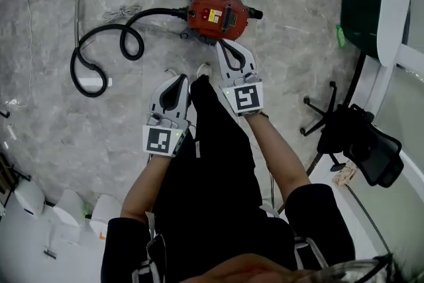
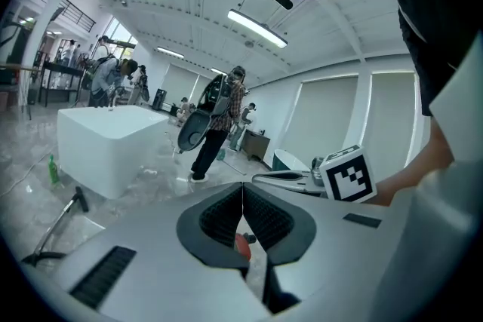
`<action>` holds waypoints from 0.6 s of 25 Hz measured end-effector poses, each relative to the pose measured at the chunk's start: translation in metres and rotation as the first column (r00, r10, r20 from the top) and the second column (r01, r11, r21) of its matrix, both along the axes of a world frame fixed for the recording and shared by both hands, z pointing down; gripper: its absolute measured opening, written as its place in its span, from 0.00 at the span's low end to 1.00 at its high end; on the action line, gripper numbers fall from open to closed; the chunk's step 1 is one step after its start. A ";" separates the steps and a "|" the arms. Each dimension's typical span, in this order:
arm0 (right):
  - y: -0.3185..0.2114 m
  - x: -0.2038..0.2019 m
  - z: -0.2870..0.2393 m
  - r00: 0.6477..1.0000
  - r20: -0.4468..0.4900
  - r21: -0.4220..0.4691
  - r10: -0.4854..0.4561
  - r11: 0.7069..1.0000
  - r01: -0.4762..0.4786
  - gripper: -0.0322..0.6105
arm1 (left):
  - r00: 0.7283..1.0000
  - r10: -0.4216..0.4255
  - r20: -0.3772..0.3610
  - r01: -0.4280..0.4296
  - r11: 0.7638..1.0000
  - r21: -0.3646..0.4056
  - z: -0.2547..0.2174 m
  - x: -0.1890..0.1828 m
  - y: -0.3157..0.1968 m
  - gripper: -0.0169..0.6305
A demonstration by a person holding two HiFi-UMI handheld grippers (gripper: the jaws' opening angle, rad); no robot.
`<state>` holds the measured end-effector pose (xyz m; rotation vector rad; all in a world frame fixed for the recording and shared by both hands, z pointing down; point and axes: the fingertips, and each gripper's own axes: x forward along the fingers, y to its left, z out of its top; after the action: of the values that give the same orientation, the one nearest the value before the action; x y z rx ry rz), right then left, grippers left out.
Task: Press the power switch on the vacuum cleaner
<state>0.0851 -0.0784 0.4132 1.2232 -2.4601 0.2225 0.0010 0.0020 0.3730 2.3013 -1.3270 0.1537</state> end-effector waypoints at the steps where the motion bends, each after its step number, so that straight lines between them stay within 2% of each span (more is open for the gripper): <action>1: 0.007 0.000 -0.017 1.000 0.004 0.016 -0.002 1.000 0.002 0.07 | 1.000 0.006 -0.007 -0.006 1.000 0.020 -0.015 0.002 0.000 0.05; 3: 0.020 -0.001 -0.054 0.997 0.062 0.017 0.036 0.999 -0.037 0.07 | 1.000 0.019 -0.015 -0.018 0.999 0.044 -0.037 0.008 0.004 0.05; 6: 0.035 -0.004 -0.108 0.988 0.127 0.037 0.090 0.995 -0.095 0.07 | 0.998 0.067 0.022 -0.069 0.988 0.136 -0.068 0.022 0.012 0.05; 11: 0.068 0.007 -0.175 0.980 0.177 0.127 0.093 0.985 -0.117 0.07 | 0.999 0.033 -0.008 -0.032 0.985 0.167 -0.131 0.030 0.009 0.05; 15: 0.088 0.020 -0.220 0.977 0.201 0.179 0.075 0.978 -0.111 0.07 | 0.998 0.048 -0.039 -0.038 0.975 0.219 -0.164 0.037 0.014 0.05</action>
<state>0.1048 0.0091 0.1928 1.4615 -2.6419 0.1406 0.0380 0.0161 0.2094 2.5007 -1.3304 -0.0306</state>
